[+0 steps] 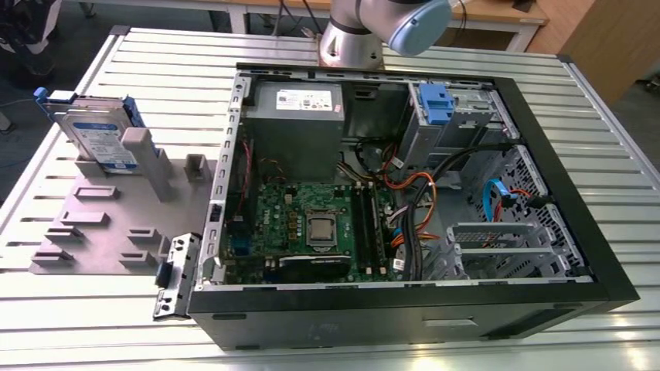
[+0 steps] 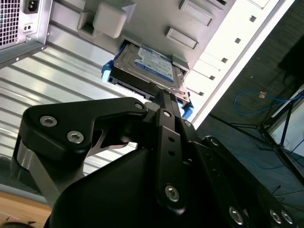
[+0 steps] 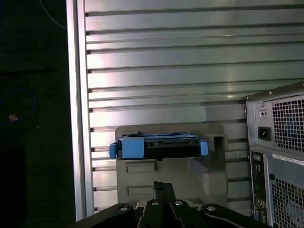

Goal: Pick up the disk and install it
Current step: 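Reach for the disk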

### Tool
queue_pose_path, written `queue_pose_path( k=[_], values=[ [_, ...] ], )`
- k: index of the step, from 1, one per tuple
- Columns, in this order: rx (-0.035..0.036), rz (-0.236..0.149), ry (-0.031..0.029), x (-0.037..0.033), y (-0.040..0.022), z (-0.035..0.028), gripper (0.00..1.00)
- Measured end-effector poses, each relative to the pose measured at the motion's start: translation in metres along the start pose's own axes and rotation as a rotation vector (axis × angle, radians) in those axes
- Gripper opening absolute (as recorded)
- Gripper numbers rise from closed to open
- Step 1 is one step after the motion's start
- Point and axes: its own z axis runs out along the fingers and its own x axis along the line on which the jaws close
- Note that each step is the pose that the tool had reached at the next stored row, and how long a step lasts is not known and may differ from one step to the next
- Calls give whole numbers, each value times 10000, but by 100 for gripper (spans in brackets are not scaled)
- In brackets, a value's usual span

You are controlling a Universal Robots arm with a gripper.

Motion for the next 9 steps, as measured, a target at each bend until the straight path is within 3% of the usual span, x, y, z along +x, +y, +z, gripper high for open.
queue_pose_path(
  k=[9],
  values=[
    [0, 0, -1, 138, -10, -4, 11]
  ],
)
